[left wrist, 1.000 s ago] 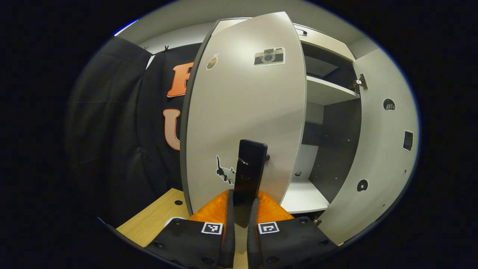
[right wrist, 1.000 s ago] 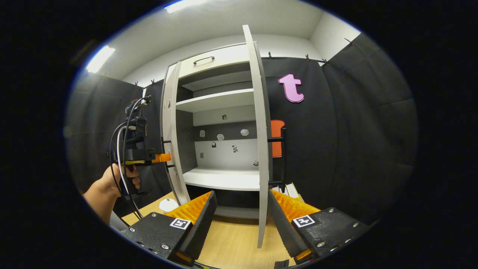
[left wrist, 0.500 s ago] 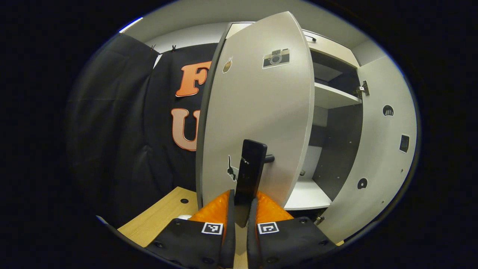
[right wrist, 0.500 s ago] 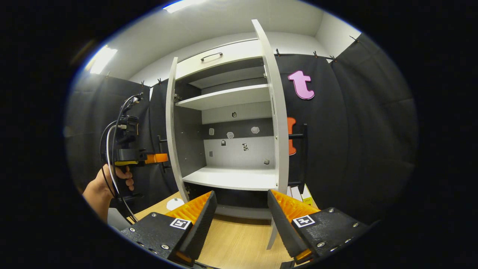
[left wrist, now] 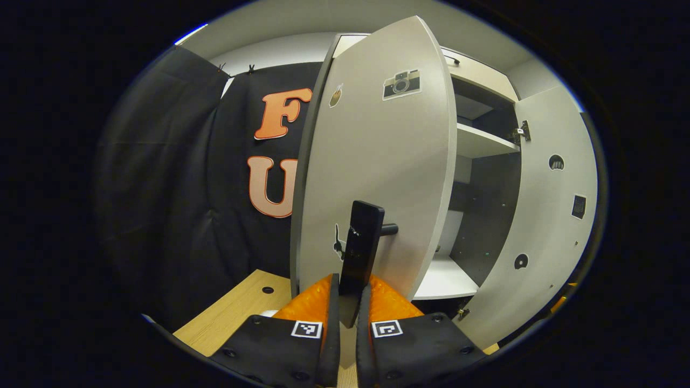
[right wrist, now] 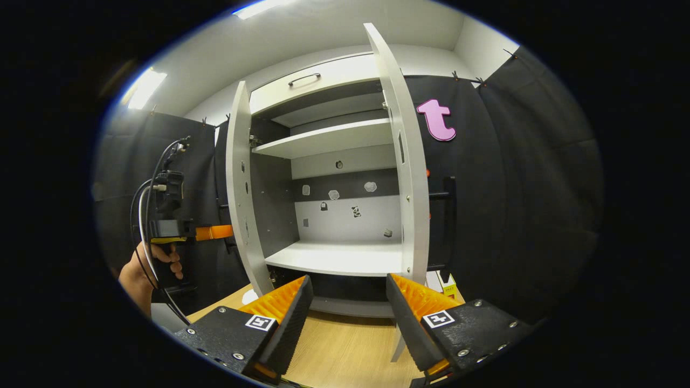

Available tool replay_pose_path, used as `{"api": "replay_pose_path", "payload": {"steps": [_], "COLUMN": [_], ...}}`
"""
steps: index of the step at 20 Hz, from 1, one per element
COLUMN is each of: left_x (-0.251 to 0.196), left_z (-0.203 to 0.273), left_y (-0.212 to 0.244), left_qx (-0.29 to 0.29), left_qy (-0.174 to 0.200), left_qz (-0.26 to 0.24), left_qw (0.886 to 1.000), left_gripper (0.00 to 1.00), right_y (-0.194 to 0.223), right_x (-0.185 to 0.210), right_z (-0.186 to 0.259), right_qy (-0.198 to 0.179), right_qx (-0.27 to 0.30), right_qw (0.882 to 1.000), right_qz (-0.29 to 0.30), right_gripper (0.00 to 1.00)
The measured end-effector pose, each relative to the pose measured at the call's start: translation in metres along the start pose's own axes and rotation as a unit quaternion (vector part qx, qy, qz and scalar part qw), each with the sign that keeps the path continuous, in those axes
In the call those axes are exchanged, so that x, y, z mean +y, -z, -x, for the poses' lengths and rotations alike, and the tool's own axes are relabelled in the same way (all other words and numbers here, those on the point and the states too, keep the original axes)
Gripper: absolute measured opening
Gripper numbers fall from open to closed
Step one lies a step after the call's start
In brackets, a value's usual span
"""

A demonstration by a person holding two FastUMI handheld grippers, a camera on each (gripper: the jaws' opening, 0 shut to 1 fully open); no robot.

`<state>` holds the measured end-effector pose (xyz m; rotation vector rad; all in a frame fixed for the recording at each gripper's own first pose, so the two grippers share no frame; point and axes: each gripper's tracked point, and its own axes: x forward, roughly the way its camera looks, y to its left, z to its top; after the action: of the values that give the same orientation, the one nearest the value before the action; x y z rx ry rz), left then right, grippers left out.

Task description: Open the right door of the double-door shoe cabinet with the right hand, and open the left door with the left hand.

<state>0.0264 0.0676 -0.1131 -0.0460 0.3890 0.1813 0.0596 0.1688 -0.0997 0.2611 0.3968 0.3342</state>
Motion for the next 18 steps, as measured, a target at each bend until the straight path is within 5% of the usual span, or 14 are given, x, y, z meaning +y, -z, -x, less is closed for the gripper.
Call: {"api": "replay_pose_path", "payload": {"steps": [8,14,18], "left_x": [0.034,0.092,0.093], "left_z": [0.012,0.014,0.013], "left_y": [-0.003,-0.003,-0.002], "left_qx": [-0.015,-0.020,-0.022], "left_qy": [0.006,-0.057,-0.037], "left_qz": [-0.007,-0.041,-0.034], "left_qw": [1.000,0.997,0.999], "left_gripper": [0.17,0.12,0.08], "right_y": [0.004,0.004,0.002], "right_x": [0.016,0.033,0.044], "right_z": [-0.022,-0.037,-0.048], "right_qy": [-0.015,-0.037,-0.048], "right_qx": [0.012,0.020,0.019], "right_qw": [1.000,0.999,0.998], "right_qz": [0.005,0.011,0.021], "right_gripper": [0.84,0.84,0.84]}}
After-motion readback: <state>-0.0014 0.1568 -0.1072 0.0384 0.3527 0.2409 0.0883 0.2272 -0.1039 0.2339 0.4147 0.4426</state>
